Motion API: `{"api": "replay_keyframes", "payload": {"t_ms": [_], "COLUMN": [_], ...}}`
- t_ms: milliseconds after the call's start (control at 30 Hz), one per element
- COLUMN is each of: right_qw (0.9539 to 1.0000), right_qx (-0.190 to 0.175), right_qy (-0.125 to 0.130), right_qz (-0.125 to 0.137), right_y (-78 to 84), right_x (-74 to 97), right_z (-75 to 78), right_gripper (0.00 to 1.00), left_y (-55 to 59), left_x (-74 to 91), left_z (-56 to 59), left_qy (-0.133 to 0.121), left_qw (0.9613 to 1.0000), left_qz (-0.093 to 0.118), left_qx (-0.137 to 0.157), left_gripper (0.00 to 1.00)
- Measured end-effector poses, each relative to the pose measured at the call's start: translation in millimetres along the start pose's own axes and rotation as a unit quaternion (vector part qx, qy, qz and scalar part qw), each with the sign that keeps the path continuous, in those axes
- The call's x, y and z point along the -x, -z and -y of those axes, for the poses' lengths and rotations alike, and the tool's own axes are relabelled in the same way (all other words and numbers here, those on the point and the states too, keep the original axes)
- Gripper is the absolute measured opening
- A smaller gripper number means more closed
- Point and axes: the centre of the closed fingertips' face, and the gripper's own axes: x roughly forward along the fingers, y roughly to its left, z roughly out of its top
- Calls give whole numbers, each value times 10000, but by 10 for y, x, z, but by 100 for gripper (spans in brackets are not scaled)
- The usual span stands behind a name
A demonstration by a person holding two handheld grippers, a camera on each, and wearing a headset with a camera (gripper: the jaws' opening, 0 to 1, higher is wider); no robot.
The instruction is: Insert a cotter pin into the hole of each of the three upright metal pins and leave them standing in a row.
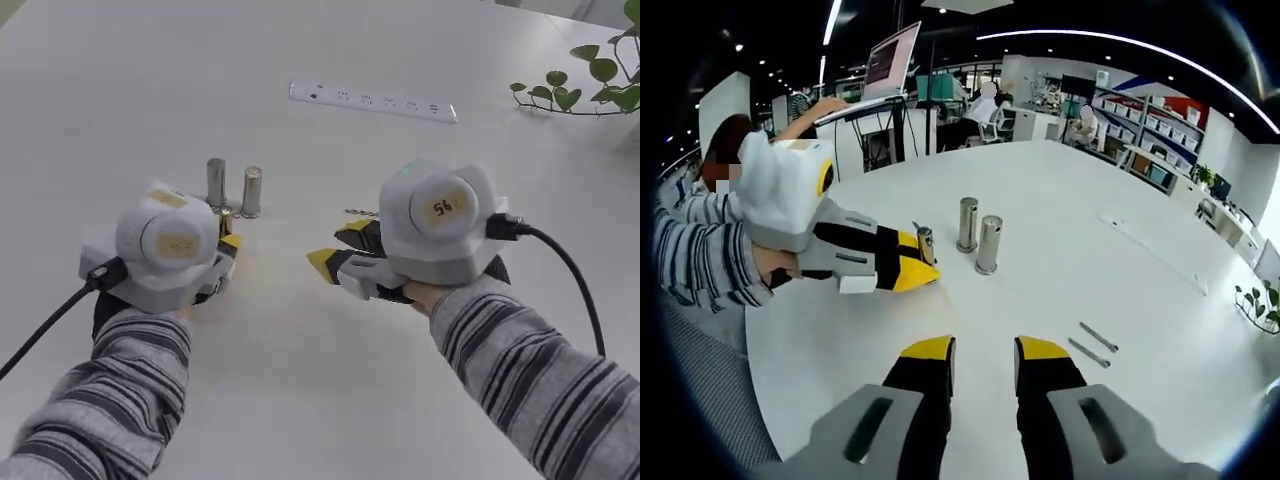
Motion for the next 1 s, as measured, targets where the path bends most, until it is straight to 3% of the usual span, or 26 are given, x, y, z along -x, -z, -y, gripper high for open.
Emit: {"api": "replay_keyframes", "payload": {"t_ms": [267, 633, 900, 1000], "right_qw": [10000, 9999, 9999, 9999], "right_qx": [-85, -153, -108, -134], "right_qy": [21, 14, 17, 8], "right_qz": [-6, -27, -87, -84], "right_y": [24, 51, 81, 82], "right_x": [3, -5, -12, -13], "right_z": [5, 0, 4, 3], "right_gripper": [20, 20, 21, 22], "left_y": [17, 5, 7, 49], "left_x": [3, 14, 17, 13], "left_z": [-49, -22, -19, -8], "left_qy": [-59, -54, -66, -65], "left_qw": [9999, 9998, 9998, 9998], "left_qz": [16, 74, 47, -56], "left_qx": [108, 167, 208, 189], "left_gripper": [5, 5, 6, 10]}}
